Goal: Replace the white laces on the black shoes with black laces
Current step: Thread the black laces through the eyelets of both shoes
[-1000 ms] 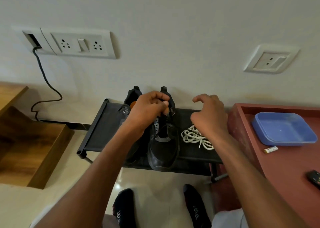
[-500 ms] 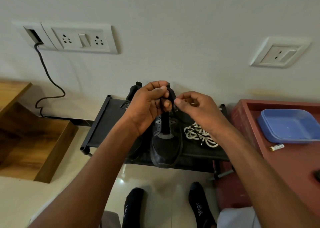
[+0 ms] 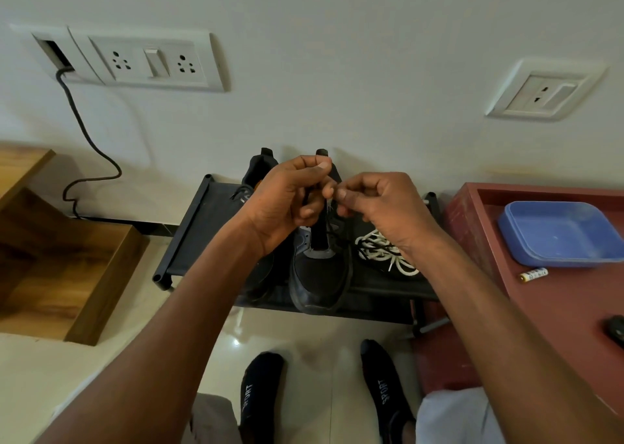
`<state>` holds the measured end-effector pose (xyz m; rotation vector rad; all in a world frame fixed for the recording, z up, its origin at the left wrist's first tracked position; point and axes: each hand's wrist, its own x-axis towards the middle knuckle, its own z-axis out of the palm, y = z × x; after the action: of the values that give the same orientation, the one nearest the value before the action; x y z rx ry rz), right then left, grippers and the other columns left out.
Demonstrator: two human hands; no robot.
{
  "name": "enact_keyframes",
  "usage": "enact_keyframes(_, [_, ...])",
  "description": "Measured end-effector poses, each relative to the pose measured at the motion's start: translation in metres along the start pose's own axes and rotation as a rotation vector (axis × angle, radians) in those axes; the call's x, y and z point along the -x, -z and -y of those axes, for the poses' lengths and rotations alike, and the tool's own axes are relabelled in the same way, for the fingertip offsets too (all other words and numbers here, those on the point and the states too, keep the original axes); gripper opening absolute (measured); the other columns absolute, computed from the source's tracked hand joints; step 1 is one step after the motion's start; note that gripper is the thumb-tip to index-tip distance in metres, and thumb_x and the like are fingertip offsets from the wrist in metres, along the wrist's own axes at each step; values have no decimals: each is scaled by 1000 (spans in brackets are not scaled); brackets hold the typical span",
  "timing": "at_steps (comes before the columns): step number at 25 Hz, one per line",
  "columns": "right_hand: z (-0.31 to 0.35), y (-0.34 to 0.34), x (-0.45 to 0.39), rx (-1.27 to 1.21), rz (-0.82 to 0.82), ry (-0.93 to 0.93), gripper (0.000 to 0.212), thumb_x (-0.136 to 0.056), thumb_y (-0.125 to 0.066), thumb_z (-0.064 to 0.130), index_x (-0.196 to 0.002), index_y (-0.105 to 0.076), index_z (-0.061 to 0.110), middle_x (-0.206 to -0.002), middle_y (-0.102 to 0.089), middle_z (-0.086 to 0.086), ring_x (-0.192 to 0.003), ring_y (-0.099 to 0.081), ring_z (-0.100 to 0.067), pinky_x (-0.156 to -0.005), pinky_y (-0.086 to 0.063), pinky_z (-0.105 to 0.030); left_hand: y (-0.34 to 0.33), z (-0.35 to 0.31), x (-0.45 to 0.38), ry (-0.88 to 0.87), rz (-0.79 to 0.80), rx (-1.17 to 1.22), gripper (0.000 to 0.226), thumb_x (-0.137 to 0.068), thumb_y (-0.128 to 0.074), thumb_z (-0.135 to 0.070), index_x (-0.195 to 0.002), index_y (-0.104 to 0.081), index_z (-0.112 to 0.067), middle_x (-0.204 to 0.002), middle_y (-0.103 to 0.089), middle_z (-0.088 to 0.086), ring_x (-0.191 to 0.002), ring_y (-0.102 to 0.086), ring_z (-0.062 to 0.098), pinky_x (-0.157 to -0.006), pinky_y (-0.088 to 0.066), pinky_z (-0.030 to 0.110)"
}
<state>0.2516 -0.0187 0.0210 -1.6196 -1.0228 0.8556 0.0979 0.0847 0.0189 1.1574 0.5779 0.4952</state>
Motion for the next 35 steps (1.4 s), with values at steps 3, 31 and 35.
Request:
enact_keyframes(3, [0,16,-5,-102,-286,-32,7,-97,-71,15,-98,-77,19,-90,-79,-2,-82,-72,-9,-63,-50,-14,7,-1,2,-1,-49,-28,12,-106,-56,-23,-111,-57,-12,-74,-57,5,-46,-37,14,-48,-24,27])
enact_keyframes(31, [-2,52,-1,351,-825,22,22,-102,-57,20,-108,-78,19,-98,-77,-1,-86,-71,-19,-71,-52,-20,21,-6,8,-31,-143,-36,14,-105,-55,-17,-92,-57,-19,-68,-48,2,-46,-33,14,-45,-24,25])
enact_keyframes(35, [-11,34,-4,750,-520,81,43,-92,-72,23,-134,-63,26,-139,-52,-3,-129,-52,-23,-96,-48,-35,16,-2,7,-29,-126,-80,7,-106,-54,-14,-99,-56,-15,-67,-51,4,-45,-34,14,-43,-22,25])
